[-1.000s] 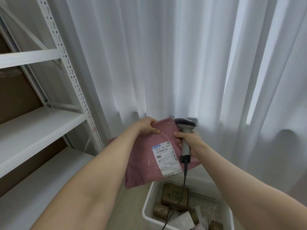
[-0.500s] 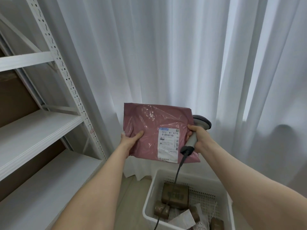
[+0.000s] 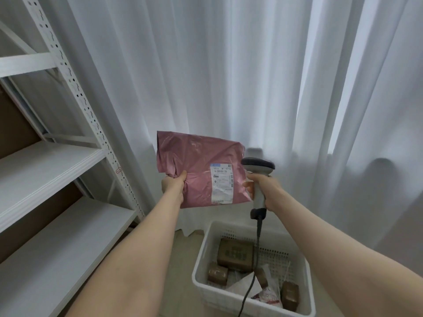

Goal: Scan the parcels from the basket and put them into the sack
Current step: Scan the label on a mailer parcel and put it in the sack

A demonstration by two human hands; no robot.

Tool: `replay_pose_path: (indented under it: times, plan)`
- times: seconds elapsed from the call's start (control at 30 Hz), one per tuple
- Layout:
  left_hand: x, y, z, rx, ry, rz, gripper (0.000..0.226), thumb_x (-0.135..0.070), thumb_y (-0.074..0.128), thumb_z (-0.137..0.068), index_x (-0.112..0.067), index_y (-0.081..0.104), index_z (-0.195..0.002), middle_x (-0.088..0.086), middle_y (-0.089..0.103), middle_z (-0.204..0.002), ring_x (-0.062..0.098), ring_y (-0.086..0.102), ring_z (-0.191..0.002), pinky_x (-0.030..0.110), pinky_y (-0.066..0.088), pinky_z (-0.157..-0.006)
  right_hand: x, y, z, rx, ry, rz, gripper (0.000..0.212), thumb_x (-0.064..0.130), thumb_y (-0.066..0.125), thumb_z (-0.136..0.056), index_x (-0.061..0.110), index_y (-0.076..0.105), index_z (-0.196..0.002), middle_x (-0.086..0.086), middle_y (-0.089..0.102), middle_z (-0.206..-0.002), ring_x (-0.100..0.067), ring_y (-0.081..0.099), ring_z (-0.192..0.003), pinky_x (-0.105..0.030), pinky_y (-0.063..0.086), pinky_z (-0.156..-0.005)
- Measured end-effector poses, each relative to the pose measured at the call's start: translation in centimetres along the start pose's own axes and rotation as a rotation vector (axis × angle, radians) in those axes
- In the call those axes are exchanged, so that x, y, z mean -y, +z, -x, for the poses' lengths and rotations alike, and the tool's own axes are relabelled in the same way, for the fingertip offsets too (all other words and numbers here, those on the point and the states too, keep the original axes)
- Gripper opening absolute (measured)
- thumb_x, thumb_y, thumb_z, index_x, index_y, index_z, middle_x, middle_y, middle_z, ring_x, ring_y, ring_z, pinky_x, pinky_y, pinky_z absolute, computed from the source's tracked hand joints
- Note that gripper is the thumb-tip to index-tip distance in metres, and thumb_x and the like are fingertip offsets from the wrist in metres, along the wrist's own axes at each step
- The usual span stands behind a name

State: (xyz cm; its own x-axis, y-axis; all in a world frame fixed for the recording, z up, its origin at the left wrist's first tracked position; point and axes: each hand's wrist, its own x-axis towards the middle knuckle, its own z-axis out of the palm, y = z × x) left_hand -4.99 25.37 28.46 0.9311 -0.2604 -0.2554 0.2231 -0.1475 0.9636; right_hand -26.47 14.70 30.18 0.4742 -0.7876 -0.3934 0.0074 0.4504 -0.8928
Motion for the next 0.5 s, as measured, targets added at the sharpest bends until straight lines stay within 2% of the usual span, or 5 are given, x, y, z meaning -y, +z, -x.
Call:
replay_pose_path:
  times: [0.1,0.2,0.33,0.5]
  plan:
    - [0.6,0.5,-0.2,-0.007,0.000,-0.012,0.044,-0.025,0.071,-0.085,-0.006,0.054,-0.120,0.016,0.057,-0.126,0.028,0.056,-0.105,0.028,0.041,-0.088,-0.8,0.5,0.8,0.104,-0.015,0.151,0.015,0.009,0.068,-0.085,0.003,0.062,-0.098,-0.009,0.066,-0.060,-0.016,0.057,-0.045,-0.024,0.047,-0.044]
    - [1.0,0.8,-0.7,-0.003,-0.006,-0.019,0.055,-0.025,0.071,-0.085,0.002,0.050,-0.128,0.015,0.056,-0.130,0.030,0.055,-0.114,0.029,0.041,-0.091,-0.8,1.0,1.2,0.131,-0.008,0.138,0.015,0.011,0.067,-0.087,0.003,0.061,-0.097,-0.007,0.064,-0.056,-0.016,0.057,-0.045,-0.024,0.048,-0.044]
    - [1.2,0.6,-1.2,-0.013,0.006,-0.028,0.060,-0.024,0.070,-0.086,0.003,0.046,-0.133,0.015,0.053,-0.134,0.031,0.053,-0.119,0.031,0.041,-0.096,-0.4,1.3,1.7,0.157,0.025,0.163,0.012,0.010,0.065,-0.087,0.002,0.060,-0.093,-0.007,0.061,-0.054,-0.016,0.054,-0.042,-0.022,0.047,-0.042]
    - [1.3,-0.1,-2.0,-0.026,0.016,-0.016,0.052,-0.023,0.070,-0.086,0.003,0.051,-0.126,0.014,0.056,-0.129,0.029,0.055,-0.115,0.023,0.036,-0.084,0.2,1.5,2.2,0.179,0.052,0.180,0.004,0.007,0.060,-0.087,0.005,0.056,-0.087,-0.007,0.057,-0.055,-0.015,0.051,-0.039,-0.020,0.044,-0.041]
